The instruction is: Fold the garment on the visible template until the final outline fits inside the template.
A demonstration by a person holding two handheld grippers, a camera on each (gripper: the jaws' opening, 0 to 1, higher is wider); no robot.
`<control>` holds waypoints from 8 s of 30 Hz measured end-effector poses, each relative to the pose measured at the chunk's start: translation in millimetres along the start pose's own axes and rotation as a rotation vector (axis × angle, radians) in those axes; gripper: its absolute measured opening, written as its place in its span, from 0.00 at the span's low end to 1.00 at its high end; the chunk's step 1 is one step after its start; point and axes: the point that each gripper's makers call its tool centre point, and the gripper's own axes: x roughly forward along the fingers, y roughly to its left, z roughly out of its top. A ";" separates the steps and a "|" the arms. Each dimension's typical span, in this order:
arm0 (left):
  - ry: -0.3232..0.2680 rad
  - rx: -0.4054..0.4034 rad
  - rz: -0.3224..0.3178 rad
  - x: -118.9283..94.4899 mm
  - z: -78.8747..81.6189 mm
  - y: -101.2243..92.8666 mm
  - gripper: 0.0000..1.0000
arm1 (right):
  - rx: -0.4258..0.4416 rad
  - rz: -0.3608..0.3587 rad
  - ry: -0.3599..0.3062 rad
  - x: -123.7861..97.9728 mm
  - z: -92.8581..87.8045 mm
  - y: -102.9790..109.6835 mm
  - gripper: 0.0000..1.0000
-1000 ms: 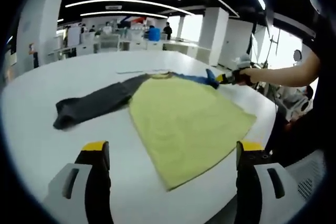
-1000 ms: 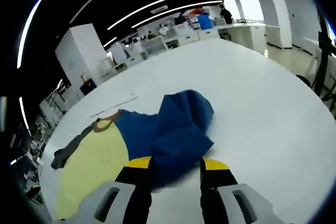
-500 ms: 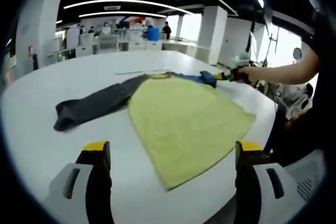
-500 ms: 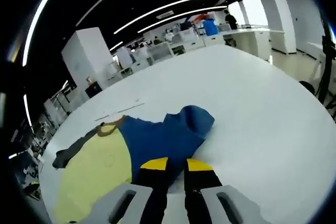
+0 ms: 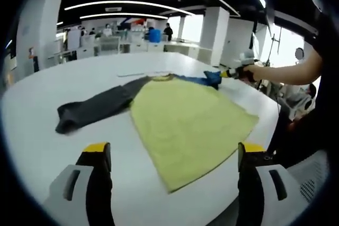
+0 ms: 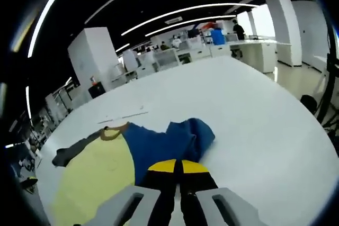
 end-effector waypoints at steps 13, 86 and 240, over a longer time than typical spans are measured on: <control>-0.004 0.006 -0.016 5.2 1.2 -2.7 0.99 | -0.070 -0.107 0.008 -40.9 7.3 -43.6 0.00; 0.008 0.068 -0.028 1.7 2.2 -10.5 0.99 | -0.199 -0.261 0.195 -73.5 16.7 -110.3 0.00; 0.011 0.064 -0.042 -9.5 -10.6 -12.2 0.99 | -0.456 0.358 0.343 112.7 -46.5 346.9 0.00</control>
